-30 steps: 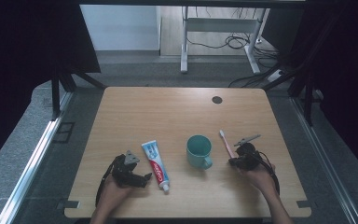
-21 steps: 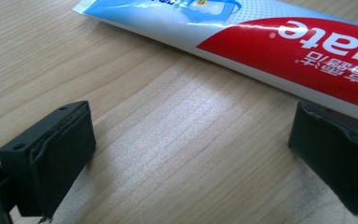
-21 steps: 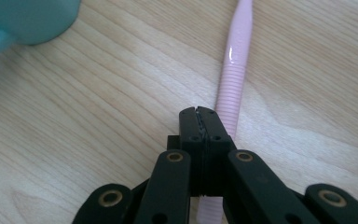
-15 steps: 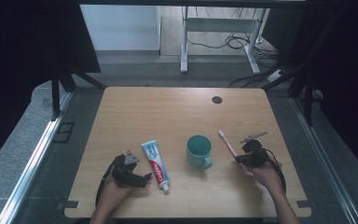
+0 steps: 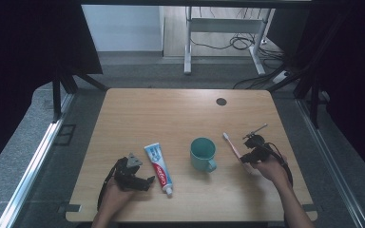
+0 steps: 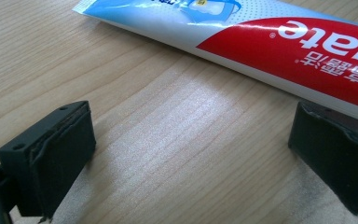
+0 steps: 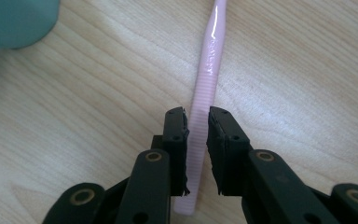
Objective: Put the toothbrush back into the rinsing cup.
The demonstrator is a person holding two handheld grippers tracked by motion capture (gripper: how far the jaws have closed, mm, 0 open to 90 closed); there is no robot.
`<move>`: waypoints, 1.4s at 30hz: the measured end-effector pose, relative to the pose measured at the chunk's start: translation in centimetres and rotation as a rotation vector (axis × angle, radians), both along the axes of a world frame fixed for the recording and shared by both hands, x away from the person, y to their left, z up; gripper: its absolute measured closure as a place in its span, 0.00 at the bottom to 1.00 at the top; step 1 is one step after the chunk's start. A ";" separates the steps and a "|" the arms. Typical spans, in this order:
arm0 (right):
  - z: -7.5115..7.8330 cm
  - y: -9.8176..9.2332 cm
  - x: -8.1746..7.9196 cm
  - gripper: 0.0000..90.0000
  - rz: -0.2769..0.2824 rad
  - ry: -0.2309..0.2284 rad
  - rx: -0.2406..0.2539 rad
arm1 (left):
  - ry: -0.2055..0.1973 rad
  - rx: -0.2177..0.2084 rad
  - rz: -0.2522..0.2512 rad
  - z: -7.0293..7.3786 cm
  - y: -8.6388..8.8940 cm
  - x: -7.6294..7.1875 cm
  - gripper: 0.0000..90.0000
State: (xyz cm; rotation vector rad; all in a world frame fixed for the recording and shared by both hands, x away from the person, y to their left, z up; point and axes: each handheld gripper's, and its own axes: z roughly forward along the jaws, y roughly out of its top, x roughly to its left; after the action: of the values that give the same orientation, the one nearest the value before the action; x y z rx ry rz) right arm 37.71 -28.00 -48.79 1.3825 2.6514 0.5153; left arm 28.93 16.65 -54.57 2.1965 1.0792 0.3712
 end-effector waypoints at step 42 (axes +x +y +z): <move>-0.9 4.1 5.6 0.80 -0.002 0.212 -0.213 | 0.002 0.003 -0.003 0.0 0.0 0.0 0.00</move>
State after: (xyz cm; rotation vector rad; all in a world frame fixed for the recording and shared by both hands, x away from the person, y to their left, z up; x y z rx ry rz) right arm 43.27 -23.86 -49.74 1.4452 2.7667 0.0838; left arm 28.94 16.68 -54.55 2.2012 1.0769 0.3700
